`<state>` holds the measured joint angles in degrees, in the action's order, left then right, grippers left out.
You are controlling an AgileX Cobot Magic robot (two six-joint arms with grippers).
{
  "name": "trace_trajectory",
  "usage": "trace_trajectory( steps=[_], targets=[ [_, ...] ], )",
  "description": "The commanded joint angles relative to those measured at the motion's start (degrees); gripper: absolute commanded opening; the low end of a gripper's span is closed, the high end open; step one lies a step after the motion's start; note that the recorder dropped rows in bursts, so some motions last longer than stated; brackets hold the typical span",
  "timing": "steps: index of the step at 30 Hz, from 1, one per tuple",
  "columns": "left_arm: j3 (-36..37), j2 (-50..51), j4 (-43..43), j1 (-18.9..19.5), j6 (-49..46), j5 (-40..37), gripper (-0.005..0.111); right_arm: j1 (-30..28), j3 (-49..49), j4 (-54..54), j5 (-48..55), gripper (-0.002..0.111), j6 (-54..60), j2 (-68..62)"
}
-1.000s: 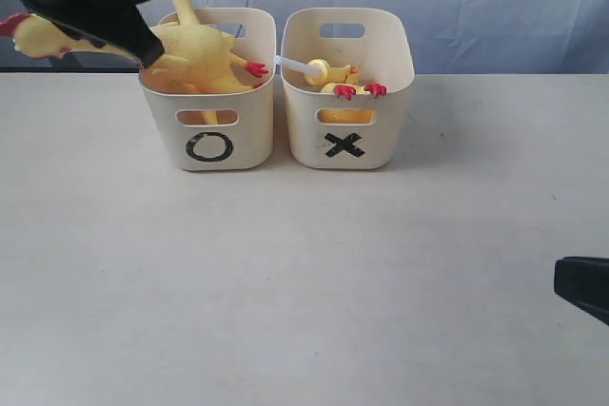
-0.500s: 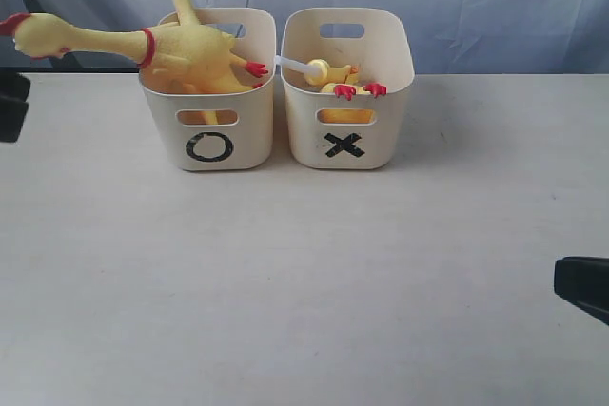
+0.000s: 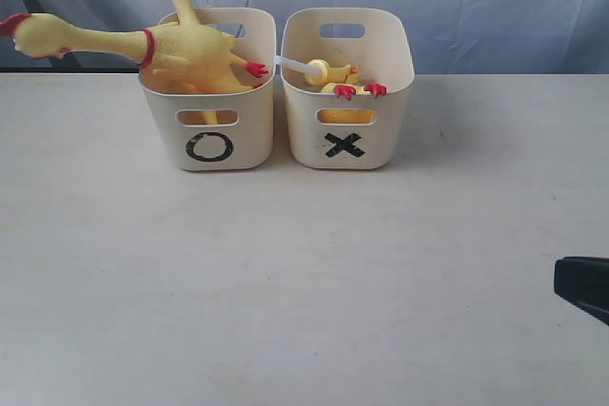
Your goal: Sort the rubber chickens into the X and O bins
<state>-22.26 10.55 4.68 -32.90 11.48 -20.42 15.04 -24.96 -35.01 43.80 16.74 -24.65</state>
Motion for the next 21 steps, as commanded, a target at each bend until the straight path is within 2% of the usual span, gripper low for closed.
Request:
trace_trajectory(
  steps=[1,3,5,10,21],
  targets=[
    [6.33,-4.27,2.27,-0.39,0.03,11.65,0.010,-0.25,0.15,-0.27,-0.25,-0.001,0.12,0.36],
    [8.15,-4.57,2.27,-0.39,0.03,15.92,0.010,-0.25,0.15,-0.27,-0.25,-0.001,0.12,0.36],
    [9.30,-4.57,2.75,-0.39,0.03,16.87,0.010,-0.25,0.15,-0.27,-0.25,-0.001,0.12,0.36],
    [9.87,-4.57,2.76,-0.39,0.03,12.05,0.010,-0.25,0.15,-0.27,-0.25,-0.001,0.12,0.36],
    [9.87,-4.57,2.76,-0.39,0.02,11.66,0.010,-1.00,0.15,-0.45,-0.25,-0.001,0.12,1.87]
  ],
)
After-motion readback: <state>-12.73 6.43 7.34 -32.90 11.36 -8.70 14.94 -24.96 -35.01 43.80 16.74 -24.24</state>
